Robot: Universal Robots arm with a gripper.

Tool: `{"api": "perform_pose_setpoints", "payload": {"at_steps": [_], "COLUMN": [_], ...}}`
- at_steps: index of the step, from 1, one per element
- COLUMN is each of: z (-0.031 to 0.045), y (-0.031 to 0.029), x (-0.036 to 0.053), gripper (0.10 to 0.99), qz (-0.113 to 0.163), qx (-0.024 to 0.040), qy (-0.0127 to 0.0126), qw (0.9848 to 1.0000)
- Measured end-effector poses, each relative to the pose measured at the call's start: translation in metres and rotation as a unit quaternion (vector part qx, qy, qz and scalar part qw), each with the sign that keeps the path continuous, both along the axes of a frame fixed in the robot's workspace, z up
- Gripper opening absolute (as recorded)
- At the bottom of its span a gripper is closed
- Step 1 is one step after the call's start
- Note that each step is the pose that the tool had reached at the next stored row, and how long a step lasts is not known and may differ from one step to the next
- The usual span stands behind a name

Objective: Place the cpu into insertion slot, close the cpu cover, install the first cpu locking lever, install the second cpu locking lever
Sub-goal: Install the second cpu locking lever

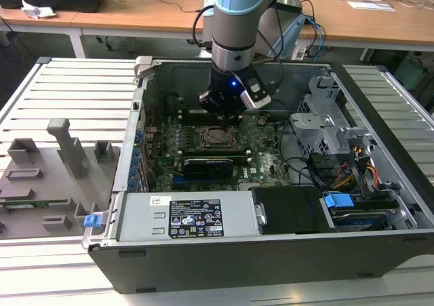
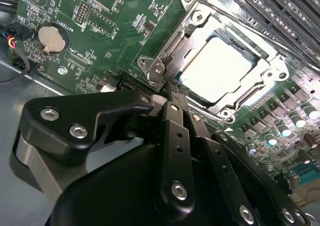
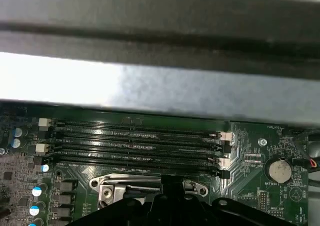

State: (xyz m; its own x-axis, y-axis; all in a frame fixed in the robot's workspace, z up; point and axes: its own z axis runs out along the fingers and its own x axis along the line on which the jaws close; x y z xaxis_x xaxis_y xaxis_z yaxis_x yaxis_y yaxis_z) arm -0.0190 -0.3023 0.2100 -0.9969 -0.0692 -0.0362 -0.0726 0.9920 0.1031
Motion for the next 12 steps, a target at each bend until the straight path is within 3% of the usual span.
{"api": "perform_pose_setpoints", "payload": {"at_steps": [4, 8, 10, 12], "z": [0.0, 0.0017, 0.008, 0.0236], "y": [-0.0047, -0.0054, -0.0054, -0.0054], "x": [0.0, 0.0, 0.0, 0.0], "gripper": [0.106, 0.106, 0.106, 0.106], "qz": [0.0, 0.0, 0.0, 0.0], "qx": [0.0, -0.0001, 0.0, 0.0], "qy": [0.0, 0.0, 0.0, 0.0], "qw": [1.0, 1.0, 1.0, 1.0]}}
